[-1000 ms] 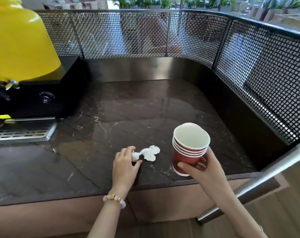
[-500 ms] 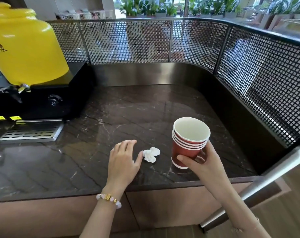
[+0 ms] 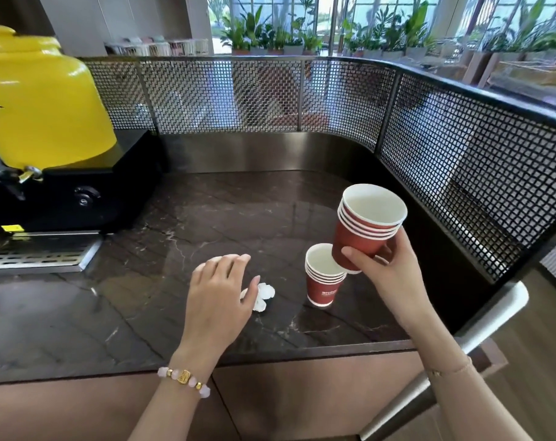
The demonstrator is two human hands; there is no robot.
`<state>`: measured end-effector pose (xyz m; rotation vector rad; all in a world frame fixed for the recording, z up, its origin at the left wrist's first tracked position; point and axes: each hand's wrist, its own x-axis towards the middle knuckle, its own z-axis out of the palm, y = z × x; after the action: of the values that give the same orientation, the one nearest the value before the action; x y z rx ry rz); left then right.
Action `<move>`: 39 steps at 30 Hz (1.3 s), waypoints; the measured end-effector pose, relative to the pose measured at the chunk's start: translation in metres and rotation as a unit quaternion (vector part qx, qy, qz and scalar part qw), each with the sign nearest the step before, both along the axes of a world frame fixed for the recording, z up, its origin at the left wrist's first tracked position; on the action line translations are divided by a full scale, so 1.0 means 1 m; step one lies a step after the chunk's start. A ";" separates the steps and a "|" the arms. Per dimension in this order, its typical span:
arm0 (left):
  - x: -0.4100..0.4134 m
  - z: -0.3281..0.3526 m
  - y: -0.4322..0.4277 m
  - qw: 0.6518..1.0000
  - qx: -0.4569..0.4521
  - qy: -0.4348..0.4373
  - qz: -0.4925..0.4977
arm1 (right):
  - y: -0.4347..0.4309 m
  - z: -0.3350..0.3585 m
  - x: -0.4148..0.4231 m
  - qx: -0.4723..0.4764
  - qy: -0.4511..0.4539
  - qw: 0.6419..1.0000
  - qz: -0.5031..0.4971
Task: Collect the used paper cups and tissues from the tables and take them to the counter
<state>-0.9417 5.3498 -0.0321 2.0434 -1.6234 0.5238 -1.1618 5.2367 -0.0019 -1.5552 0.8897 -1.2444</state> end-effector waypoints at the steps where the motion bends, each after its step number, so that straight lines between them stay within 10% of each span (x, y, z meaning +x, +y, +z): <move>1: -0.002 0.002 0.000 1.000 0.005 0.000 -0.001 | -0.005 -0.001 0.001 -0.002 0.002 1.000 0.000; 26: -0.015 0.005 0.011 0.999 0.032 0.020 0.029 | -0.032 -0.063 0.023 0.117 0.048 0.987 0.101; 39: -0.012 0.014 0.015 1.000 0.000 -0.002 0.010 | -0.020 -0.049 0.016 0.023 0.129 0.990 0.051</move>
<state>-0.9539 5.3651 -0.0178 2.0612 -1.6077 0.5360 -1.1461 5.2165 -0.0506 -1.7285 0.9814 -0.9568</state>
